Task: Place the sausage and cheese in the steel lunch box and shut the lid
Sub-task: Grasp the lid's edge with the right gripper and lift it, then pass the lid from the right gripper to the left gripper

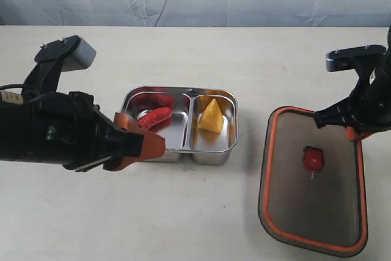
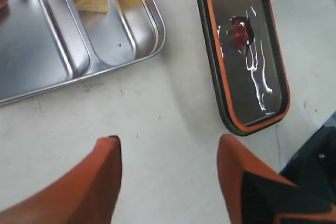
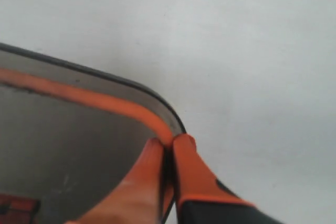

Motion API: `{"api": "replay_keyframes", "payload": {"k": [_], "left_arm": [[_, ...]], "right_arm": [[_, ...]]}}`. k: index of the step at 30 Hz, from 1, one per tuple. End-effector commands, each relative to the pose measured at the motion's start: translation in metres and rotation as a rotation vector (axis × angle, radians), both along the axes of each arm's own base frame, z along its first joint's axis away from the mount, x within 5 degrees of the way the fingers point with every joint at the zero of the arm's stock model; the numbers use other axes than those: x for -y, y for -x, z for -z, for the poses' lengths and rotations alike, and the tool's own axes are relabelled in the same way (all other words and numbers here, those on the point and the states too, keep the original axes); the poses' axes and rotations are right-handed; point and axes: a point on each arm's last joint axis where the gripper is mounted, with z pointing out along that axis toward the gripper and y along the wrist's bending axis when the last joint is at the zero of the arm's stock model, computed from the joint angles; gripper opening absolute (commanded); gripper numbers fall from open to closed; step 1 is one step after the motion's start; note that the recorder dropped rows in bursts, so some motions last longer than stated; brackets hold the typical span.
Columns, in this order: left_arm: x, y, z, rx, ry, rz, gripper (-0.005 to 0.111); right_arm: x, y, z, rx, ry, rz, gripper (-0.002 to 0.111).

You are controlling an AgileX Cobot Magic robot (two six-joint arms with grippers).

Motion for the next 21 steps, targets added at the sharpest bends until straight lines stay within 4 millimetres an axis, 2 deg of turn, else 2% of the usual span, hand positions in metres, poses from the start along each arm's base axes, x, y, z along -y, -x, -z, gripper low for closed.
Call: {"api": "replay_keyframes", "payload": {"k": [1, 10, 21], "left_arm": [[0.002, -0.001, -0.005, 0.006, 0.071, -0.029, 0.053], [0.01, 0.001, -0.015, 0.019, 0.203, 0.002, 0.053], [0.012, 0.002, -0.018, 0.023, 0.246, 0.025, 0.053]], "right_arm": [[0.002, 0.005, -0.021, 0.071, -0.018, -0.006, 0.0], [-0.006, 0.018, -0.057, 0.189, -0.168, -0.045, 0.0], [-0.027, 0.025, -0.069, 0.188, -0.416, -0.121, 0.0]]}}
